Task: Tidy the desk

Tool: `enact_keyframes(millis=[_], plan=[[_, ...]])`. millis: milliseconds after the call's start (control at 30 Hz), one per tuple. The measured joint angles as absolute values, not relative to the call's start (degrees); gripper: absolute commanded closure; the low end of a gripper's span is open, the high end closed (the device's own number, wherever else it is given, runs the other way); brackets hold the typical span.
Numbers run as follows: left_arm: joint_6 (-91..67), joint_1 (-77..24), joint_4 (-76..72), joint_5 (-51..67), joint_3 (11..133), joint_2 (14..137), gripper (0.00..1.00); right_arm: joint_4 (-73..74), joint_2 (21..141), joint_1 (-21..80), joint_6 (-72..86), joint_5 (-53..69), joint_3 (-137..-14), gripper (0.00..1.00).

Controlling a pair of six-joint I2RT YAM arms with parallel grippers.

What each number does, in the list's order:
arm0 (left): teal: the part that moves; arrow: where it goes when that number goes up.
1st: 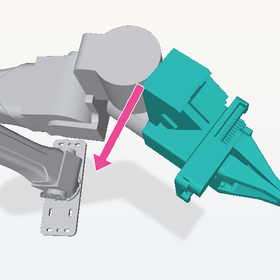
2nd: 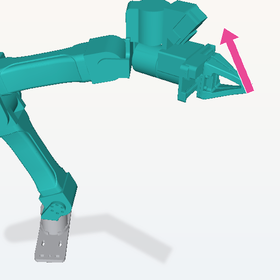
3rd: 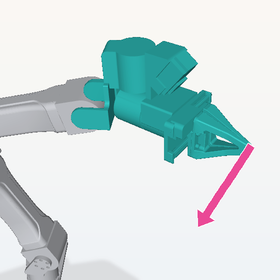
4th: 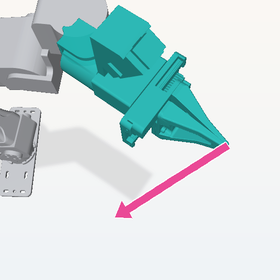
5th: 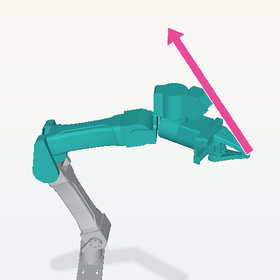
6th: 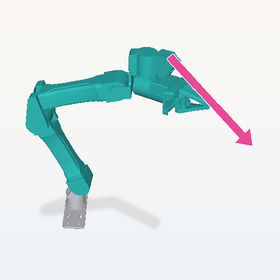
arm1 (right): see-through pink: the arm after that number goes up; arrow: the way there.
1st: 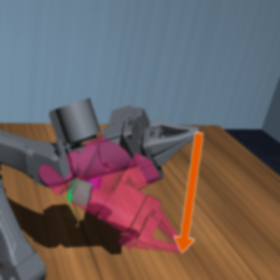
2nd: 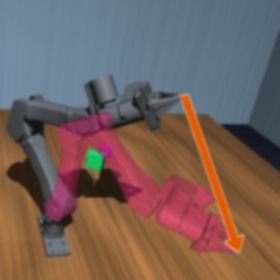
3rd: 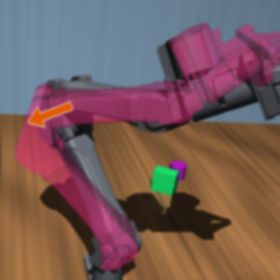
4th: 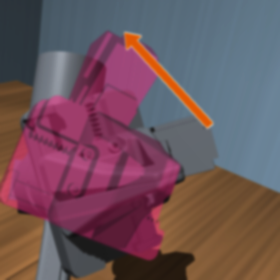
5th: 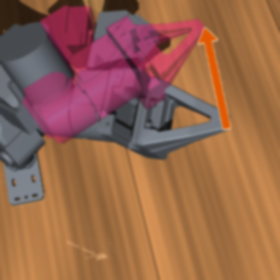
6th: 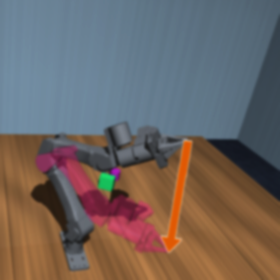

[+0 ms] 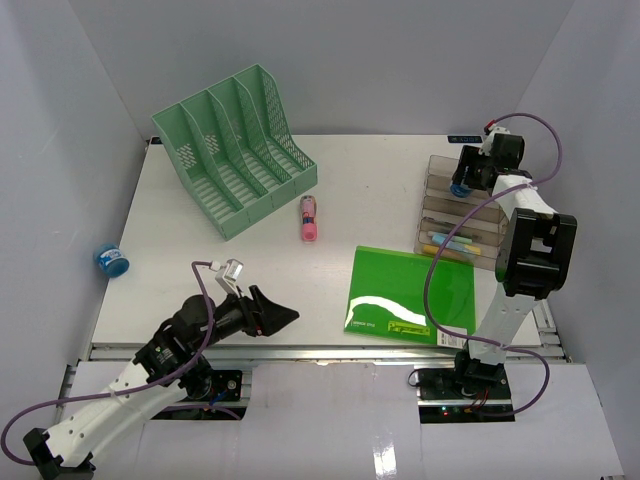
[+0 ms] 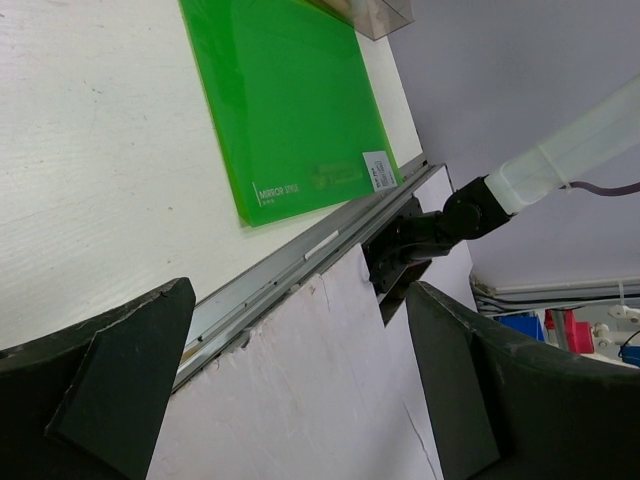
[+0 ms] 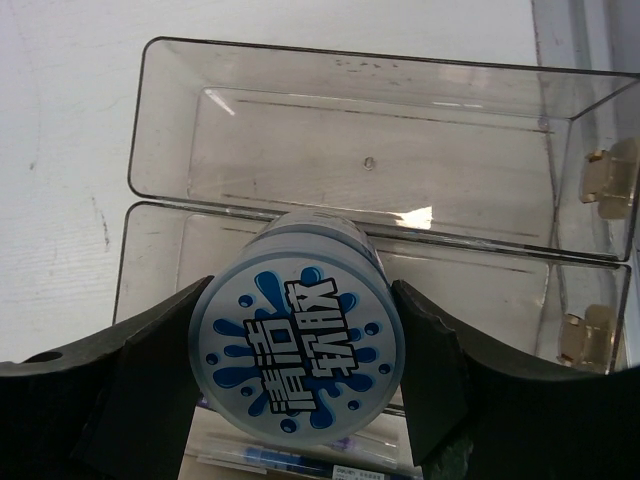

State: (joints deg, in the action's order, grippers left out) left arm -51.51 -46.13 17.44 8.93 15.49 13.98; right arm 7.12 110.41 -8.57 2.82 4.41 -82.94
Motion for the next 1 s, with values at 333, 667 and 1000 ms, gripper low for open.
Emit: enact_keyframes(millis=[333, 667, 1000], plan=[[-52.64, -46.13, 22.16, 4.48, 17.14, 14.31, 0.02, 7.36, 110.41, -9.32, 2.15, 0.35, -82.94, 0.10], [-57.02, -46.09, 33.65, -9.07, 30.23, 24.78, 0.02, 8.85, 109.15, -9.67, 1.30, 5.49, -82.60, 0.10], [-58.74, -46.02, 40.54, -18.52, 38.57, 29.17, 0.02, 9.06, 100.75, -9.63, -3.05, 11.42, -79.47, 0.10]])
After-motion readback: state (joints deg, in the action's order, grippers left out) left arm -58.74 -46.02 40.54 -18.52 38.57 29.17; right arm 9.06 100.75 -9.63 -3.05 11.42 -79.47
